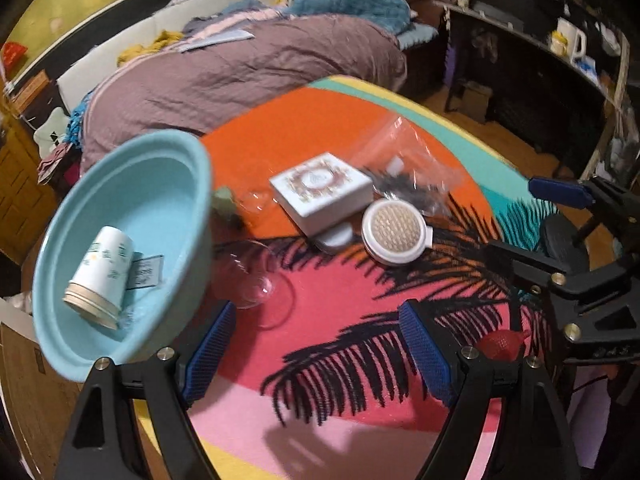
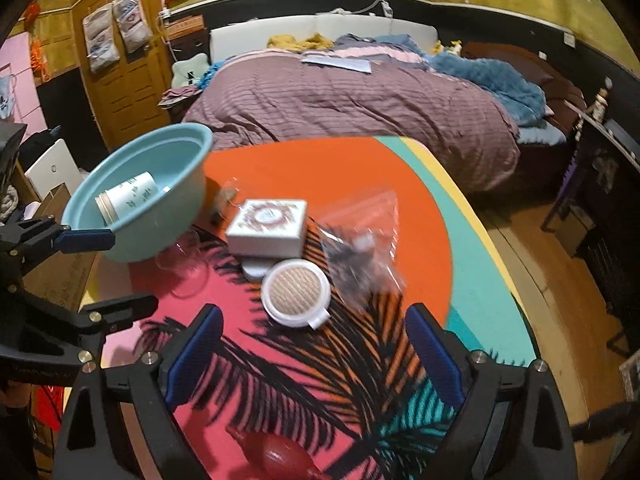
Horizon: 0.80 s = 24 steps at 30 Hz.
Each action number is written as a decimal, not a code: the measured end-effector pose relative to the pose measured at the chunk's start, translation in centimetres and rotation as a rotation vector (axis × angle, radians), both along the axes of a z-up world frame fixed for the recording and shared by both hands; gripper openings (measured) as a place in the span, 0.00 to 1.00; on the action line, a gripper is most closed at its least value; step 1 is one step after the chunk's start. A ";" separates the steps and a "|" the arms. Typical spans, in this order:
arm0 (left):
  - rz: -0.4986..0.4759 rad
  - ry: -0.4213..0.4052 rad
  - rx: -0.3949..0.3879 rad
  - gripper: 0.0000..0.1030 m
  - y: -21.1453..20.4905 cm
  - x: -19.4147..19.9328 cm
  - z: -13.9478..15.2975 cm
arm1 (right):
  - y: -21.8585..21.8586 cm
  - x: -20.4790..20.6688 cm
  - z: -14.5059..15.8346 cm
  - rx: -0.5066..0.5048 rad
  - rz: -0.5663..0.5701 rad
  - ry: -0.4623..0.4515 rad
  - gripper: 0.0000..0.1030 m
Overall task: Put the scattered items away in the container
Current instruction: 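Move both tools back over the table toward the remaining items, then grasp the round puff compact with the left tool while the right tool grasps the red blower bulb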
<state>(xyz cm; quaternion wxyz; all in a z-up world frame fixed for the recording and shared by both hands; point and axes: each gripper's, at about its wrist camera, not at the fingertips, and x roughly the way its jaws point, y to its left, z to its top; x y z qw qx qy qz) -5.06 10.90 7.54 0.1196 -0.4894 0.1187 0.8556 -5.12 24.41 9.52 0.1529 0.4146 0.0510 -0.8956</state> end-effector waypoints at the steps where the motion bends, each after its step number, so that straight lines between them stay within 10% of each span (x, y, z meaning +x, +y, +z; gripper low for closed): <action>1: -0.009 -0.007 -0.001 0.85 0.3 0.0 -0.4 | 0.3 0.2 -0.4 -0.002 -0.005 -0.008 0.92; 24: -0.073 -0.136 -0.028 0.85 7.2 -5.6 -5.5 | -1.9 7.9 -6.0 0.152 0.352 -0.026 0.92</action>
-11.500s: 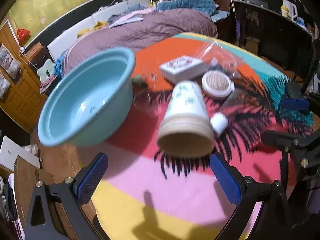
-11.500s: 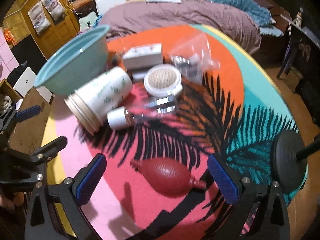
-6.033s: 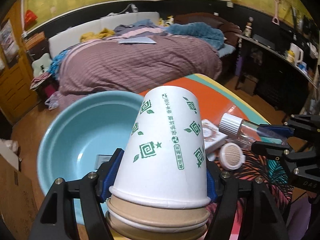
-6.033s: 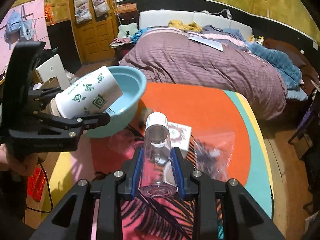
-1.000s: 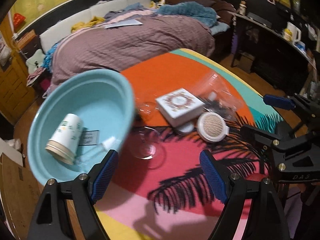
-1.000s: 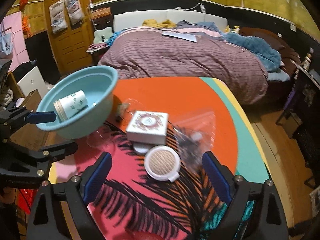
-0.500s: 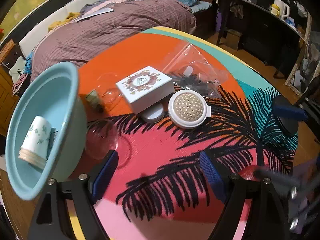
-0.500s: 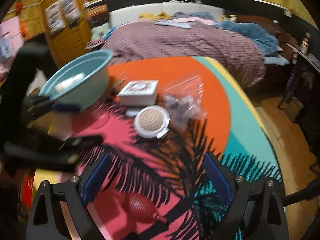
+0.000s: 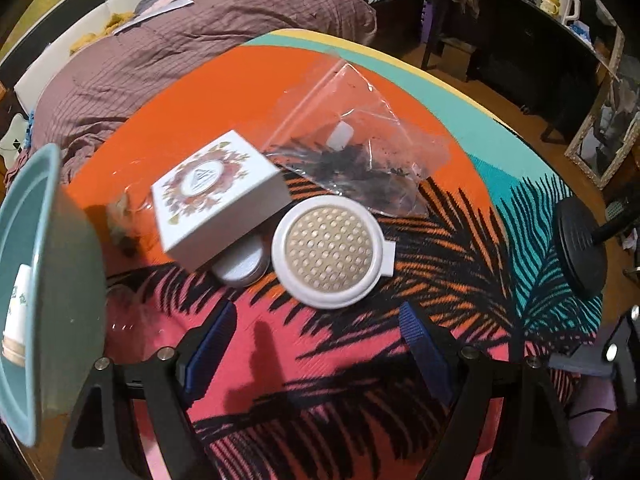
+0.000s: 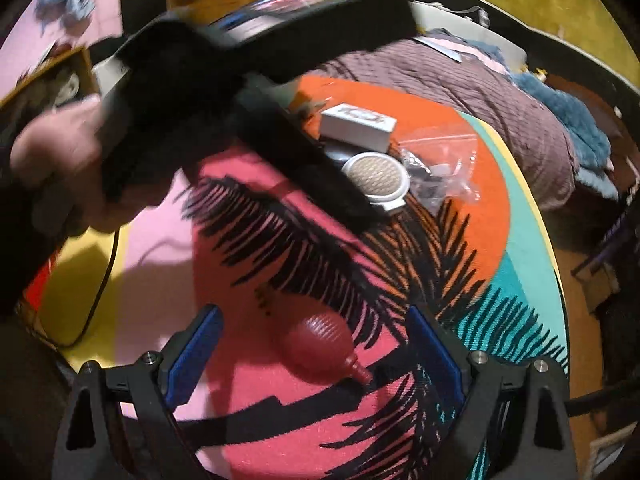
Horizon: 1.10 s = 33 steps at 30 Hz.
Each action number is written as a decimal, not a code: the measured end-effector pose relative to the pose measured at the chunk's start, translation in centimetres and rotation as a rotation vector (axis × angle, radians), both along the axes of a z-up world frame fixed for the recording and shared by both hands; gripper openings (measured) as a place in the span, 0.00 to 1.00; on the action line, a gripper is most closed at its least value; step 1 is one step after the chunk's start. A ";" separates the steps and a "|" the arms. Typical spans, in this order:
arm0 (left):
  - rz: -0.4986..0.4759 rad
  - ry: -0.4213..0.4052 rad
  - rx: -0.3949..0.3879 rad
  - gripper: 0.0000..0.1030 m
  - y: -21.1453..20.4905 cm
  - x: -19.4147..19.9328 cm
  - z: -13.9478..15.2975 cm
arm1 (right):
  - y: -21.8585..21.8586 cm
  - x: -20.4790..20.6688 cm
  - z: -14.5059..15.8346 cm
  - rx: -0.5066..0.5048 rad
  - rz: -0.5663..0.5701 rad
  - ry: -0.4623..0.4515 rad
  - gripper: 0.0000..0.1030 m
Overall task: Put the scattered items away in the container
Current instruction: 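Grasp the round puff compact with the left tool while the right tool grasps the red blower bulb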
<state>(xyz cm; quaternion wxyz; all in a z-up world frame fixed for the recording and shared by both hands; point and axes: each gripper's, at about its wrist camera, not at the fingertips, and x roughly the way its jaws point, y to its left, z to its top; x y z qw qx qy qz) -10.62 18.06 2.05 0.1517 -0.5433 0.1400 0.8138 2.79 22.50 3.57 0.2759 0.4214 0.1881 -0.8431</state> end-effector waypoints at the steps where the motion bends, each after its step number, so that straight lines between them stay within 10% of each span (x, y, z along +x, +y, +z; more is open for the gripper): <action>1: 0.019 -0.001 -0.004 0.85 0.2 -0.2 -0.1 | -0.1 0.0 -0.2 0.008 0.008 0.003 0.92; 20: -0.014 -0.047 0.005 0.85 2.3 -2.2 -2.4 | 0.3 -1.6 -3.4 0.021 0.044 -0.080 0.52; 33: -0.030 -0.020 0.047 0.74 1.2 -2.4 -2.0 | 1.3 -1.4 -3.6 -0.031 0.003 -0.106 0.45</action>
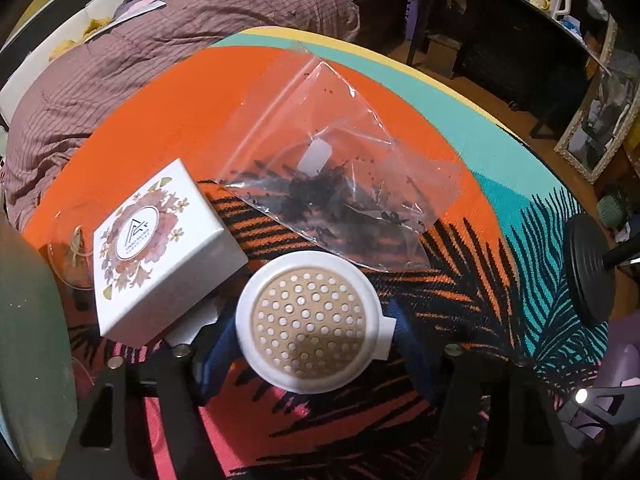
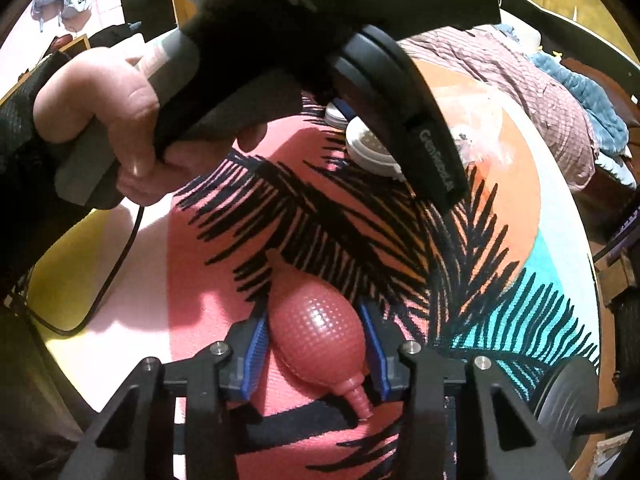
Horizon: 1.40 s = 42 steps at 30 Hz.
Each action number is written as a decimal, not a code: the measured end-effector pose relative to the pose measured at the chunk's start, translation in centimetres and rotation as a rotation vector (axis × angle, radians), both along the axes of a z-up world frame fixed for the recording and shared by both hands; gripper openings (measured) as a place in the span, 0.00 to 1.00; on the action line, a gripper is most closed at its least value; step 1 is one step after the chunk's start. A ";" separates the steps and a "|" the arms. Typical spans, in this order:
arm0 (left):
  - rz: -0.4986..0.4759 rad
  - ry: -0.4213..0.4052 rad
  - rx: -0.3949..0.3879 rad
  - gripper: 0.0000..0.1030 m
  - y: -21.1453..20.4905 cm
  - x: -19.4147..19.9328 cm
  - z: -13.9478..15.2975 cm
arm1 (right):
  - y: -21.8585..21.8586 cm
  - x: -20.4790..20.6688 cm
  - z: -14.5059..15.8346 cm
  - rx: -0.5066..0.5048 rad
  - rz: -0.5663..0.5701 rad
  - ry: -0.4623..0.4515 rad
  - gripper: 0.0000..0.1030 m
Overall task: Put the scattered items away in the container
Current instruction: 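Grasp the round puff compact with the left tool while the right tool grasps the red blower bulb, then carry the puff compact and red bulb over the basin with both tools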
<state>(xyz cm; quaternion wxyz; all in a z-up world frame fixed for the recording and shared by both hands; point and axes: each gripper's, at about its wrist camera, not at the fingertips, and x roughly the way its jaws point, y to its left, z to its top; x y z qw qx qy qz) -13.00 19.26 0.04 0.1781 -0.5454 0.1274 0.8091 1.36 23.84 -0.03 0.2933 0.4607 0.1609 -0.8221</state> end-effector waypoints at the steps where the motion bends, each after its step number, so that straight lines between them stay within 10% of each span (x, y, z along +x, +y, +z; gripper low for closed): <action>1: 0.000 0.001 0.003 0.74 -0.3 -0.1 0.0 | 0.1 0.0 0.0 -0.005 -0.005 -0.004 0.45; 42: 0.088 0.160 0.091 0.74 -8.5 5.2 8.6 | 0.8 -2.2 7.1 0.047 -0.078 0.111 0.45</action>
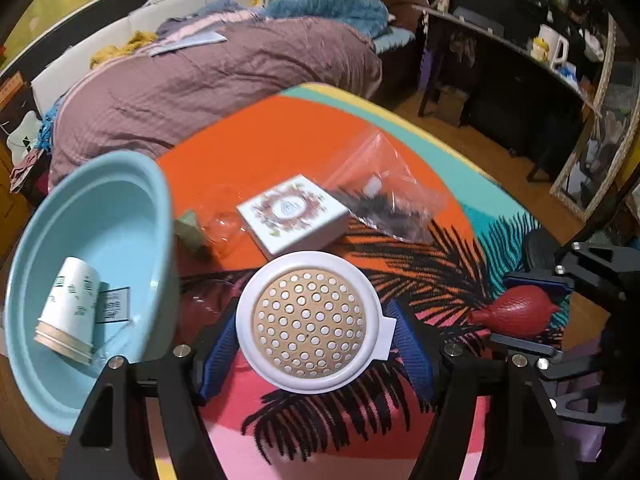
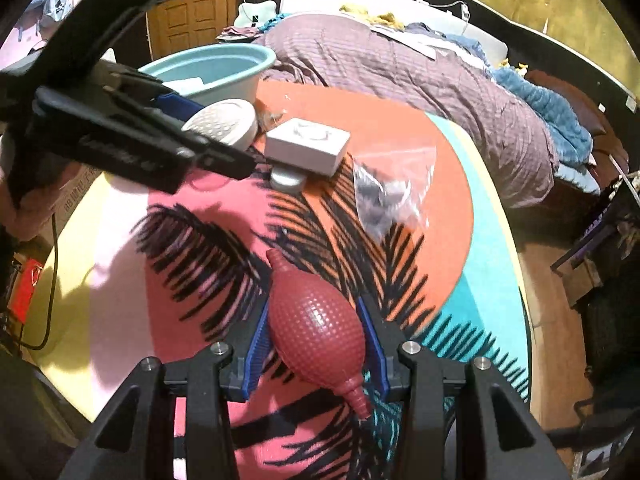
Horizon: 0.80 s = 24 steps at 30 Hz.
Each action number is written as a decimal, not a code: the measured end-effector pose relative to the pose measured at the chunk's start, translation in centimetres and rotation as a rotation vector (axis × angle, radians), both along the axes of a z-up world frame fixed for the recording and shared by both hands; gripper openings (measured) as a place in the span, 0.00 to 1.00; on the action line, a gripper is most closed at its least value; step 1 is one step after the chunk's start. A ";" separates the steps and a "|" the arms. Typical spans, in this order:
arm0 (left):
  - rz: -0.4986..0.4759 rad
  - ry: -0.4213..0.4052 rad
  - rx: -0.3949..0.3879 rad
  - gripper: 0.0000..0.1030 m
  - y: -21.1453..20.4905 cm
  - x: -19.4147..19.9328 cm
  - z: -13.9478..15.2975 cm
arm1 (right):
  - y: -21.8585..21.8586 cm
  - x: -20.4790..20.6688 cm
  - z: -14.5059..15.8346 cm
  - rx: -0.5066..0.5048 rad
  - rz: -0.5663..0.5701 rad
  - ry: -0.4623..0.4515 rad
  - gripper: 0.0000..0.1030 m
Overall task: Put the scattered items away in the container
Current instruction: 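Carry the puff compact and red bulb over the basin with both tools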
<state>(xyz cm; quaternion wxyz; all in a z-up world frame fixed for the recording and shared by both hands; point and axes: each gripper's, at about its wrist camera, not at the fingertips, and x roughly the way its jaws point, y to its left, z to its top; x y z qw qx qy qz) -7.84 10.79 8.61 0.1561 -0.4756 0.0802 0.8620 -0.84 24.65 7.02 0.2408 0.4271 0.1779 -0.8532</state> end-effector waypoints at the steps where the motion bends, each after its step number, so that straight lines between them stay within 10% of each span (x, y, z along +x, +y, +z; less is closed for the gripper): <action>1: 0.009 0.012 0.001 0.74 -0.5 0.1 0.5 | -0.2 -0.3 0.3 -0.015 0.002 -0.001 0.45; 24: 0.298 0.085 0.016 0.74 -14.4 0.4 3.1 | -10.8 -4.6 6.3 -0.085 0.182 0.124 0.45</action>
